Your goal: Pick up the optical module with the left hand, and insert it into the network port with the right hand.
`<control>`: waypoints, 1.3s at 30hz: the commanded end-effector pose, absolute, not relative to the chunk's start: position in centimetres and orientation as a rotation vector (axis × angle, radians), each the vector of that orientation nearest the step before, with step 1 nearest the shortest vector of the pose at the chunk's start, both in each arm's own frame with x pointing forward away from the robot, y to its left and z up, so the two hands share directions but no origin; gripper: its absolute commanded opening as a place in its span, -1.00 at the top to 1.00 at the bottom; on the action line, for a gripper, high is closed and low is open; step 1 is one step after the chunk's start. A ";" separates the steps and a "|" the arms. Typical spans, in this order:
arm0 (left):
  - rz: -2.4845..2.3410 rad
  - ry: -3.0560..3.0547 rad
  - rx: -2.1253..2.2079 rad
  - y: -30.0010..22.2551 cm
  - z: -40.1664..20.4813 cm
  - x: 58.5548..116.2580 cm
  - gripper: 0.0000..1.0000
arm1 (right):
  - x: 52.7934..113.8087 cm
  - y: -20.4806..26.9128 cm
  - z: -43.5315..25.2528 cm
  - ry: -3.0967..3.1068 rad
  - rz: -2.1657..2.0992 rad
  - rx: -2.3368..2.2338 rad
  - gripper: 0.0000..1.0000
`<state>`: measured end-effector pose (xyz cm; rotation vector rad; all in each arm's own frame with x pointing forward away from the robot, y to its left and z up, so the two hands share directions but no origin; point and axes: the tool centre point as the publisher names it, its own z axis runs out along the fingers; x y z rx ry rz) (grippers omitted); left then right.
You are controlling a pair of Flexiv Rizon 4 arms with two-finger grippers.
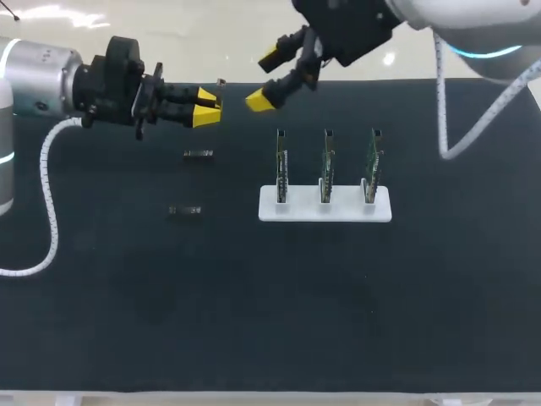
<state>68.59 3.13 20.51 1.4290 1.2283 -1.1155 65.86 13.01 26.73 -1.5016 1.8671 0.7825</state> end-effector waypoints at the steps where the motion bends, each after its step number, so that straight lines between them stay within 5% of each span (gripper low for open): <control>1: -1.116 1.227 1.429 3.1 20.5 68.7 1.00 | 66.4 14.3 26.5 1.868 0.777 -1.502 -1.00; 17: -1.116 1.227 1.429 3.1 20.5 68.7 1.00 | 67.9 17.5 25.9 1.802 0.773 -1.517 -1.00; 22: -1.116 1.227 1.429 3.1 20.5 68.7 1.00 | 68.5 18.1 25.5 1.781 0.777 -1.524 -0.26; 27: -1.116 1.227 1.429 3.1 20.5 68.7 1.00 | 68.7 18.3 25.0 1.766 0.778 -1.522 -0.27; 28: -1.116 1.227 1.429 3.1 20.5 68.7 1.00 | 68.7 18.3 25.0 1.765 0.778 -1.523 -0.07; 33: -1.116 1.227 1.429 3.1 20.5 68.7 1.00 | 68.7 18.4 24.9 1.761 0.776 -1.521 0.15; 39: -1.116 1.227 1.429 3.1 20.5 68.7 1.00 | 68.6 18.3 24.9 1.763 0.775 -1.522 0.07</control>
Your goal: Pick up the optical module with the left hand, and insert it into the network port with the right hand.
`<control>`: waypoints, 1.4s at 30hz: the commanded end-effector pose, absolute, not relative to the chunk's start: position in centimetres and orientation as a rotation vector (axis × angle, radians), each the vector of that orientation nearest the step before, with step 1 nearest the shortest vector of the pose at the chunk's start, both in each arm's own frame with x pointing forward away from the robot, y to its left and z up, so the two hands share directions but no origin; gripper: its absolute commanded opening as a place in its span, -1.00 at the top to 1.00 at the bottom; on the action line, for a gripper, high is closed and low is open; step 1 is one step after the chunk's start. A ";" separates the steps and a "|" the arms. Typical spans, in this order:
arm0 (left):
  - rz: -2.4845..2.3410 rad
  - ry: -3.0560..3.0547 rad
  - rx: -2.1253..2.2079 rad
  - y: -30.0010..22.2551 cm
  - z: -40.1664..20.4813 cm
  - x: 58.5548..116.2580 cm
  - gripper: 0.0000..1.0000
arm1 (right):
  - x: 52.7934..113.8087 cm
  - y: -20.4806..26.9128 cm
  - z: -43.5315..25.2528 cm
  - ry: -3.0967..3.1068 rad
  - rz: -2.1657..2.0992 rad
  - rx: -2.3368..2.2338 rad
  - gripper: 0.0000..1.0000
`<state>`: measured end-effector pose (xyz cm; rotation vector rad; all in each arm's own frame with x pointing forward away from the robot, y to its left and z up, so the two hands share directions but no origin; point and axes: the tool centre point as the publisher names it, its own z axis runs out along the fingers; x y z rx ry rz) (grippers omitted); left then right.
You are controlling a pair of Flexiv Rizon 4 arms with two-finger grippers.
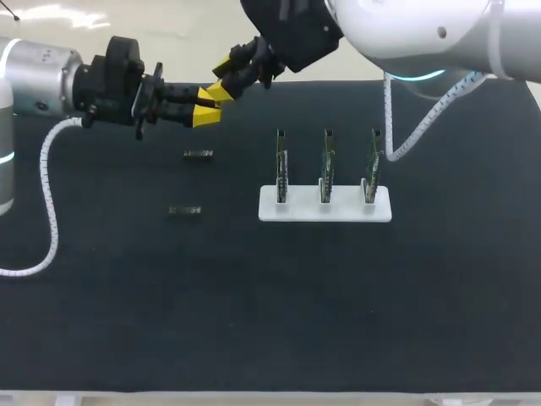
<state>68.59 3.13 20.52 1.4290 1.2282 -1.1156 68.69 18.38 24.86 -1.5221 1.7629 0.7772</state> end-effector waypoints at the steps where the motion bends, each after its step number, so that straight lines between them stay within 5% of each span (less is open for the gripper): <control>1: -1.116 1.227 1.429 3.1 20.5 68.7 1.00 | 68.5 18.3 24.9 1.762 0.771 -1.522 0.11; 12: -1.116 1.227 1.429 3.1 20.5 68.7 1.00 | 68.4 18.5 25.3 1.759 0.760 -1.528 0.19; 15: -1.116 1.227 1.429 3.1 20.5 68.7 1.00 | 68.3 18.6 25.3 1.754 0.746 -1.528 0.41; 19: -1.116 1.227 1.429 3.1 20.5 68.7 1.00 | 68.3 18.7 25.3 1.755 0.749 -1.526 1.00; 32: -1.116 1.227 1.429 3.1 20.5 68.7 1.00 | 68.4 18.9 25.3 1.761 0.741 -1.530 1.00; 33: -1.116 1.227 1.429 3.1 20.5 68.7 0.69 | 68.4 18.9 25.3 1.762 0.741 -1.532 1.00; 34: -1.116 1.227 1.429 3.1 20.5 68.7 -1.00 | 68.4 18.9 25.3 1.762 0.741 -1.532 1.00; 42: -1.116 1.227 1.429 3.1 20.5 68.7 -1.00 | 68.4 18.9 25.4 1.766 0.744 -1.532 1.00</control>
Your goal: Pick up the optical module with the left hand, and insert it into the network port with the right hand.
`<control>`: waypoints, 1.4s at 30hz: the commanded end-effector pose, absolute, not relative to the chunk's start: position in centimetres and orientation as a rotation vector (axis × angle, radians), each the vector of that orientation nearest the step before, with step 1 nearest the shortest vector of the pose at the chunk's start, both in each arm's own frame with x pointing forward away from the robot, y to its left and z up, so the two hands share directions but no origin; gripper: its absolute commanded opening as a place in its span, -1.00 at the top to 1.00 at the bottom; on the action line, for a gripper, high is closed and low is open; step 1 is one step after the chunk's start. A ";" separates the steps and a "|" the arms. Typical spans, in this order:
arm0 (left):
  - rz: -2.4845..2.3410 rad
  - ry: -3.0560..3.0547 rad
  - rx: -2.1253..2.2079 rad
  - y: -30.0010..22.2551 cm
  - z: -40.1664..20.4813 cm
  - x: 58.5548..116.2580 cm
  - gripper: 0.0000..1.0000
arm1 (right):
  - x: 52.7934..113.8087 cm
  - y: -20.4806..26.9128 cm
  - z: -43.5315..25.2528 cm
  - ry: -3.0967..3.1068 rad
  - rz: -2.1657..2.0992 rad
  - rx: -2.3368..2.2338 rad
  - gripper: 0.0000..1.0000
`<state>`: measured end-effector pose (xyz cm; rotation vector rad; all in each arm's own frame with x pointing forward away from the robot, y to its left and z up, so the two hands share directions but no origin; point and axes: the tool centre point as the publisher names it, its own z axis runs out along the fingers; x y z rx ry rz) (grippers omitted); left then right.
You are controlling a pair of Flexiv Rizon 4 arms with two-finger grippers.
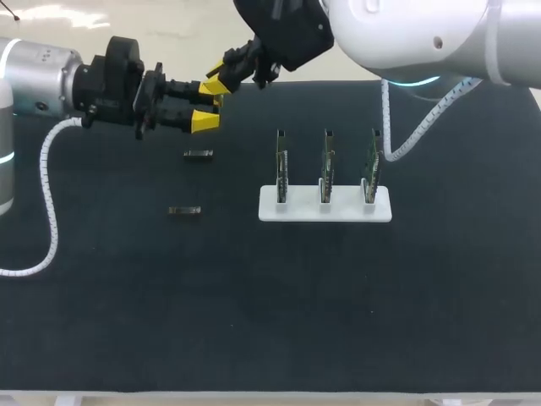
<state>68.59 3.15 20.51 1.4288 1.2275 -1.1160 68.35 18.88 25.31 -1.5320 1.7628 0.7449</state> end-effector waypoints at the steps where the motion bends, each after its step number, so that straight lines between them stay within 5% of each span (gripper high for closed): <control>1: -1.116 1.227 1.429 3.1 20.5 68.7 -1.00 | 68.4 18.9 25.4 1.766 0.744 -1.533 1.00; 42: -0.899 1.552 1.701 15.8 19.0 67.3 -1.00 | 68.3 17.9 24.9 1.741 0.759 -1.536 1.00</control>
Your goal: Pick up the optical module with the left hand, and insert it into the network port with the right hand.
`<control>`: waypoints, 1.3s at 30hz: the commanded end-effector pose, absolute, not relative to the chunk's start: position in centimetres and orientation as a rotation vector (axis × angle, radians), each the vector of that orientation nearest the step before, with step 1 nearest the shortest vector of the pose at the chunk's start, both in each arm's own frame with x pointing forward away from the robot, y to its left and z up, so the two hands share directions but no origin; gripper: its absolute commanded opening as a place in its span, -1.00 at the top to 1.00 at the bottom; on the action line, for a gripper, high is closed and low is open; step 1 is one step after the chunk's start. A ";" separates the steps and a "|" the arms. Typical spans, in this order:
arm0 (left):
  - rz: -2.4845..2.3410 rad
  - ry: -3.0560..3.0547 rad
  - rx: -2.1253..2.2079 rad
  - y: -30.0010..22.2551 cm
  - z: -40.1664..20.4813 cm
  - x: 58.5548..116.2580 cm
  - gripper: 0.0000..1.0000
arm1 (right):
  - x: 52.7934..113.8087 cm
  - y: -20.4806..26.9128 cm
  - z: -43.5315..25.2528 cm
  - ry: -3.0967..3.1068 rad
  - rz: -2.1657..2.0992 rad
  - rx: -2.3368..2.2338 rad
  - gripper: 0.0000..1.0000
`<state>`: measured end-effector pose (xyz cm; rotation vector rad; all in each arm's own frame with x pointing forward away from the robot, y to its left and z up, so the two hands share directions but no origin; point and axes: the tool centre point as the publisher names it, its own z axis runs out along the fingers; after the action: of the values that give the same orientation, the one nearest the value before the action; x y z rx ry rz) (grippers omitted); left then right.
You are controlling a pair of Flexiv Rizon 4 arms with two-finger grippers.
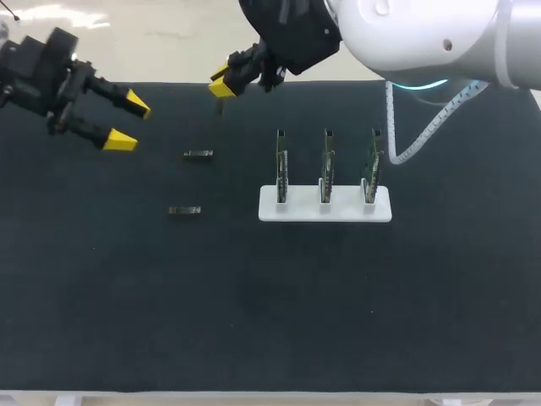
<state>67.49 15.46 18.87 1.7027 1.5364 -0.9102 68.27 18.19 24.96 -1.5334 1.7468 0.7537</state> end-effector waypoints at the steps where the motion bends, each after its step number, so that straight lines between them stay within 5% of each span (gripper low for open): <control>1: -0.900 1.551 1.701 16.0 19.1 67.2 -1.00 | 68.4 17.8 24.9 1.739 0.761 -1.537 1.00; 39: -0.915 1.572 1.677 16.3 19.4 67.2 -1.00 | 71.9 12.2 19.9 1.804 0.693 -1.672 1.00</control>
<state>67.24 16.34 19.47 1.6770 1.5699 -0.9191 71.68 11.85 20.02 -1.6677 1.8002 0.6993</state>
